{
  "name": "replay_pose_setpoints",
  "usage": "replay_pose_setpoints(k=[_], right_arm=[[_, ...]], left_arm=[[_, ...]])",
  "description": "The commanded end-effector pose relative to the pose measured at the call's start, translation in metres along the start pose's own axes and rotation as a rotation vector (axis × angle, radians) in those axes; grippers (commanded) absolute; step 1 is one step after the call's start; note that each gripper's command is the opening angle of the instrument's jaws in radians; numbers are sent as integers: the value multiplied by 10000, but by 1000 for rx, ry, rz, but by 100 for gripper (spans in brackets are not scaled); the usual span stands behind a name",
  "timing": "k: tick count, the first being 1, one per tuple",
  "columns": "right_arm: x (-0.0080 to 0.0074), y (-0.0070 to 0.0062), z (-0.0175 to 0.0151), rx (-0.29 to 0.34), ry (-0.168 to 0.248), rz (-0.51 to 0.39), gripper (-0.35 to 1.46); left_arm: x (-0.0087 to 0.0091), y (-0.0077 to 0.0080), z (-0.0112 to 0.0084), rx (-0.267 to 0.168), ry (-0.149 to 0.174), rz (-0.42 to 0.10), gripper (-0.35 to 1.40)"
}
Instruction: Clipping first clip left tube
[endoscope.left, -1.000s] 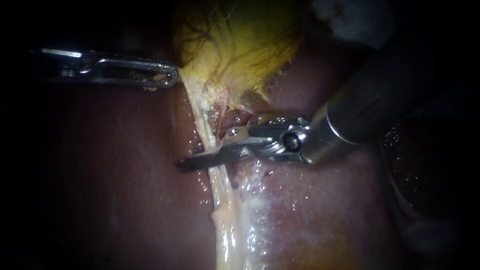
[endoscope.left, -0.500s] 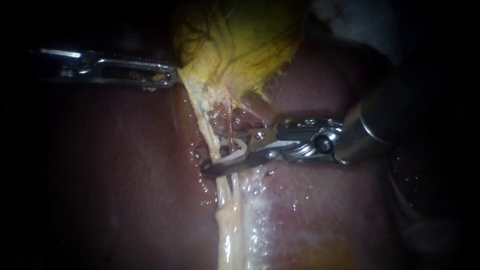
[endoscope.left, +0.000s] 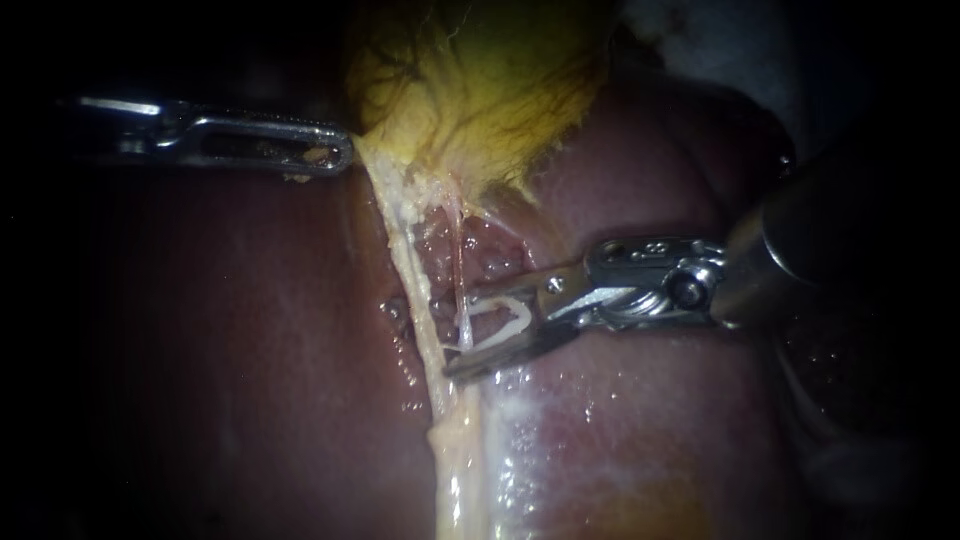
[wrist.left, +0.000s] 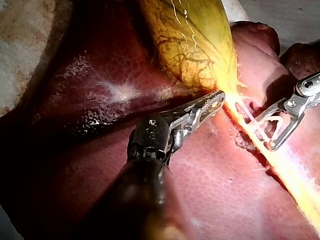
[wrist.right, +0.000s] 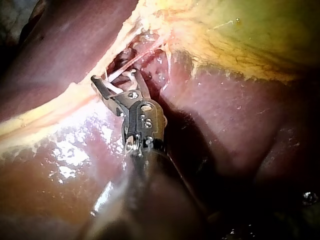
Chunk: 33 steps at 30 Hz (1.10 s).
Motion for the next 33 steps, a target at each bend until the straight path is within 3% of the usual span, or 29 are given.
replay_pose_setpoints(k=[1, 9, 11, 16, 22, 28, 33], right_arm=[[-1, 2, -2, 7, 3, -3, 60], [-9, 24, -25, 62, 42, -17, 60], [-9, 25, -30, 102, 53, -20, 60], [-2, 20, -38, 243, 77, -50, 60], [15, 8, -42, 318, 124, -49, 60], [24, -5, -33, 340, 133, -48, 60], [22, -3, -20, 337, 131, -35, 60]], left_arm=[[0, 0, 0, 0, 0, 0, -35], [0, 0, -1, 1, 0, 0, -35], [0, 0, -1, 1, 0, 0, -35], [0, 0, -1, 1, 0, 0, -35], [0, 0, -2, 1, 0, 0, -35], [0, 0, -2, -2, 0, 0, -35], [0, 0, -2, -2, 0, 0, -35]])
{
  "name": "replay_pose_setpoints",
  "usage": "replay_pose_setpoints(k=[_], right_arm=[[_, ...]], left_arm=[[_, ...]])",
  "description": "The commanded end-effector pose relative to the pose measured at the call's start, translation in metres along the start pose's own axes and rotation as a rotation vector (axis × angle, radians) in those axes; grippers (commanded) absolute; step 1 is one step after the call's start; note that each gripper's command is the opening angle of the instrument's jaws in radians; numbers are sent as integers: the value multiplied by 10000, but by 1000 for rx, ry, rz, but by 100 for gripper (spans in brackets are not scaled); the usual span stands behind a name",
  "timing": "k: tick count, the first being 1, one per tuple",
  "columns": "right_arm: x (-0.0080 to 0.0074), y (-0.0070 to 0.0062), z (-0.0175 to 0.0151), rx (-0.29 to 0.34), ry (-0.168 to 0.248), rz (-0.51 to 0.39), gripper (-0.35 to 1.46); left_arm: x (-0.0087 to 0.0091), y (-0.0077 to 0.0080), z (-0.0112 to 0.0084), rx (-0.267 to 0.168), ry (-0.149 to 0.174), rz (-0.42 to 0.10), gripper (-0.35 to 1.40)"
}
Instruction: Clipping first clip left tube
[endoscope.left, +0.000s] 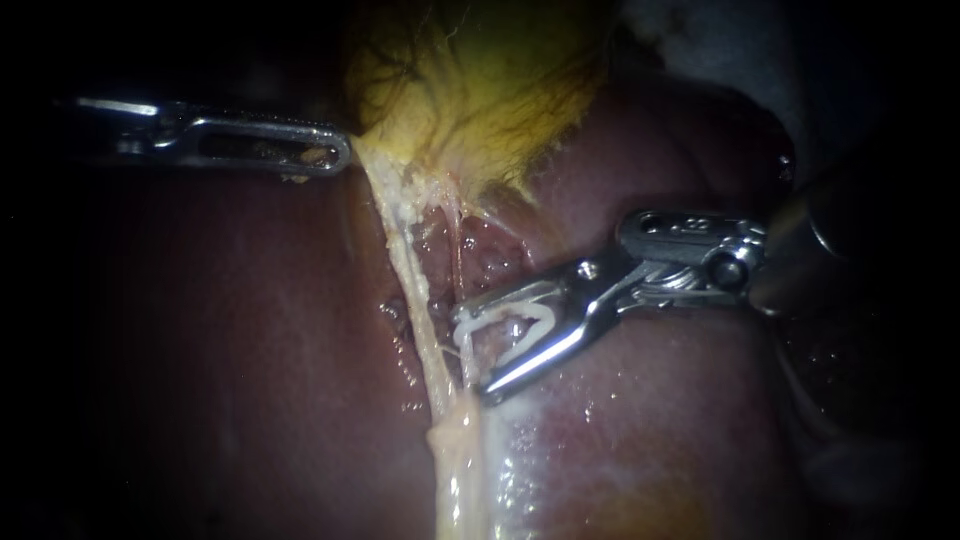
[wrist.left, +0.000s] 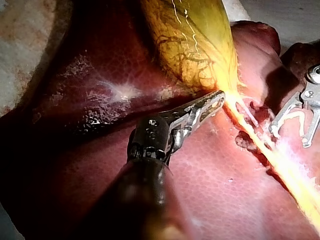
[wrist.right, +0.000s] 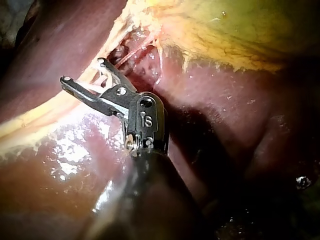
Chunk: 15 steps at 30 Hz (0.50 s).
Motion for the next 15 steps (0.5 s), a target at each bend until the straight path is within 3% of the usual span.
replay_pose_setpoints(k=[1, 15], right_arm=[[-2, 2, 2, 0, -1, 2, 60], [-39, 34, 20, -13, -10, 29, 60]], left_arm=[[0, 0, 0, -1, 0, 0, -35], [0, 0, 0, -1, 0, 0, -35]])
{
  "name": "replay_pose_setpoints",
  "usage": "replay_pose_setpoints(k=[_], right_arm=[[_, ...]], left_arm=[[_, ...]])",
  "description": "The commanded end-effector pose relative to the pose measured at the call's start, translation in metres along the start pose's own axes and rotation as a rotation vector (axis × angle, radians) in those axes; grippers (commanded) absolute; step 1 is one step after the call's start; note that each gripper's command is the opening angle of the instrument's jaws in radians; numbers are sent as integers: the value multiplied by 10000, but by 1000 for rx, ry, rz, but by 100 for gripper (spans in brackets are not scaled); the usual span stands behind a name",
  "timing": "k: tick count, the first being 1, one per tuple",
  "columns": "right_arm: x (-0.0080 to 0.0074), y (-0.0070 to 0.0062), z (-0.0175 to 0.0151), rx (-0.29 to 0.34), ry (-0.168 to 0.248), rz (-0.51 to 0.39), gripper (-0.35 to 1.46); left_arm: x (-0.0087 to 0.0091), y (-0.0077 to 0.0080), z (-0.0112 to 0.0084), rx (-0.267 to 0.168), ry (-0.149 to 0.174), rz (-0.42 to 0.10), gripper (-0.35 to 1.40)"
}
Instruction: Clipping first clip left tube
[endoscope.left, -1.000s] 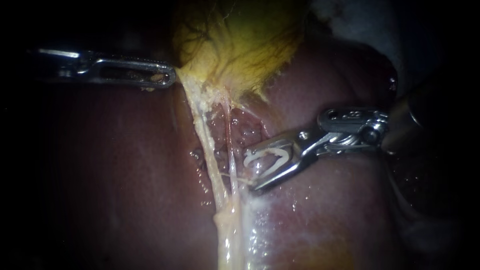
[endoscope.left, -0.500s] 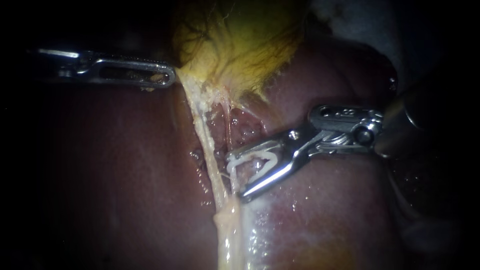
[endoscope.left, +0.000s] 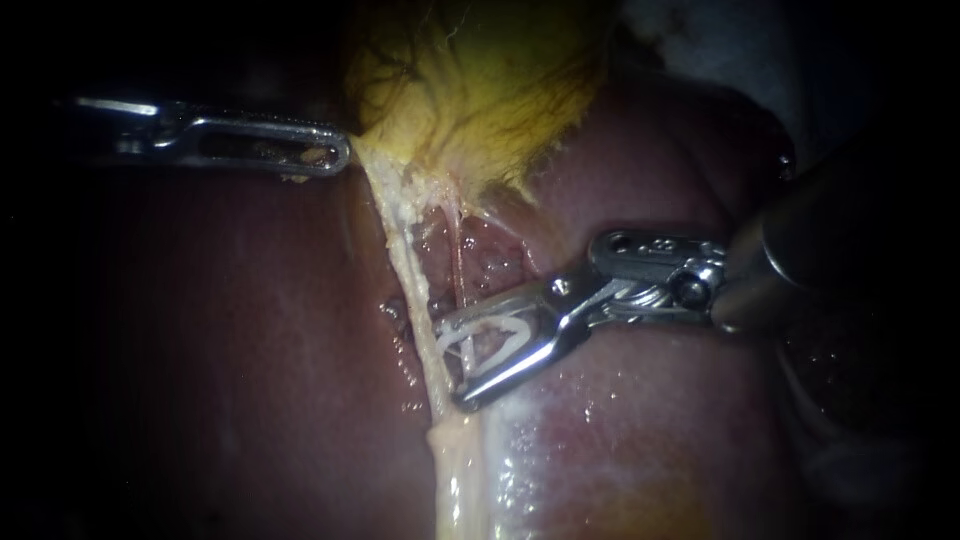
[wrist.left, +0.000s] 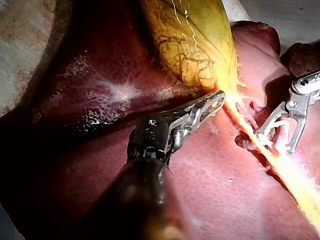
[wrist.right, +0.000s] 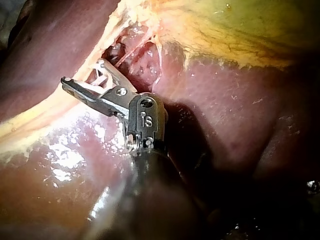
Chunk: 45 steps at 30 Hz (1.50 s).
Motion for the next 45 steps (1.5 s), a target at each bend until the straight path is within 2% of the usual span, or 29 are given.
replay_pose_setpoints(k=[1, 12, 21, 33, 39, 45], right_arm=[[-2, 3, 0, -1, 0, -2, 60], [-26, 30, 3, -2, -10, 11, 60], [-27, 37, 9, 33, 11, 10, 60], [-20, 31, 30, 130, -1, -8, 59], [-16, 22, 42, 163, 34, -12, 59], [-16, 7, 49, 184, 49, -13, 58]], left_arm=[[0, 0, 0, 0, 0, 0, -35], [0, 0, 0, 0, 0, 0, -35], [0, 0, 1, -1, 0, 0, -35], [0, 0, 1, -1, 0, 0, -35], [0, 0, 1, -1, 0, 0, -35], [0, 0, 1, 0, 0, 0, -35]])
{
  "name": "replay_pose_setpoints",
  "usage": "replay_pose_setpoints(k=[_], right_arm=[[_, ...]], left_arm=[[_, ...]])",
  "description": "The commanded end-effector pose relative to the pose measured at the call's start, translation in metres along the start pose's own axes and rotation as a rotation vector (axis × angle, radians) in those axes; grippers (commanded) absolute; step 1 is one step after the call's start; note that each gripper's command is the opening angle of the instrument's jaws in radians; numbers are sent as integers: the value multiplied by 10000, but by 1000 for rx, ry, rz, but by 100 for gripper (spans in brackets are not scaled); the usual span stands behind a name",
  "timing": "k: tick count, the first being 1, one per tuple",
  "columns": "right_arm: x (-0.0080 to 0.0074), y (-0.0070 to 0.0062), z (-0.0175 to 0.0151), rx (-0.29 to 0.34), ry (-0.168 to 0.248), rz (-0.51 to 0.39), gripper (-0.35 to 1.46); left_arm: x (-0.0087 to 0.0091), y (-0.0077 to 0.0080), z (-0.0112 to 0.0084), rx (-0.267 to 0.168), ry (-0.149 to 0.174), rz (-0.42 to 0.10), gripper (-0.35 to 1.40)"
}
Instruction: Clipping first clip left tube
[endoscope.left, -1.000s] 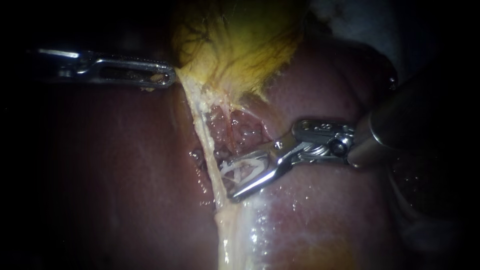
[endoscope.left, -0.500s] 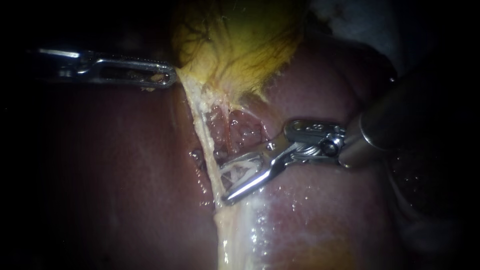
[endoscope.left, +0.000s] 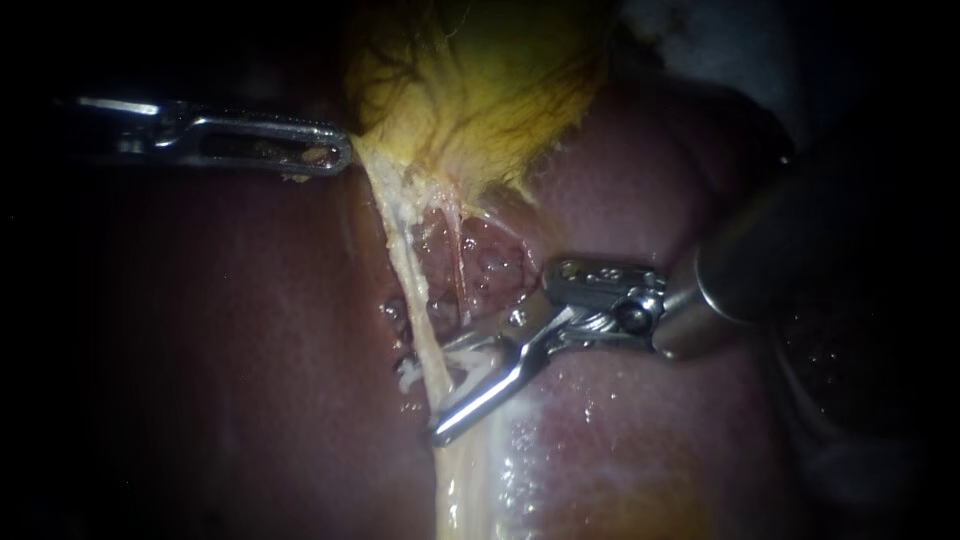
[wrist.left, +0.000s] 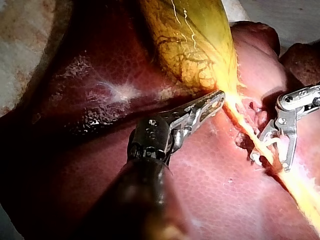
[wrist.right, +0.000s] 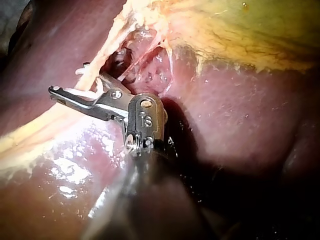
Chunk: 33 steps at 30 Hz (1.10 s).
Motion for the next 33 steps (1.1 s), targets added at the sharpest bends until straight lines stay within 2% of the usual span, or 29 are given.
replay_pose_setpoints(k=[1, 10, 16, 23, 29, 33], right_arm=[[1, -2, 1, 3, 2, 0, 58], [11, -28, 9, 56, 9, 1, 57], [18, -47, 18, 93, 0, 4, 54], [19, -49, 27, 136, -30, 10, 47], [20, -48, 29, 131, -29, 57, 24], [20, -47, 29, 131, -25, 56, 5]], left_arm=[[0, 0, 0, 1, 0, 0, -35], [0, 0, -2, 1, 0, 0, -35], [0, 0, -2, 2, 1, 0, -35], [0, 0, -2, 2, 1, 0, -35], [0, 0, -2, 2, 1, 0, -35], [0, 0, -2, 2, 1, 0, -35]])
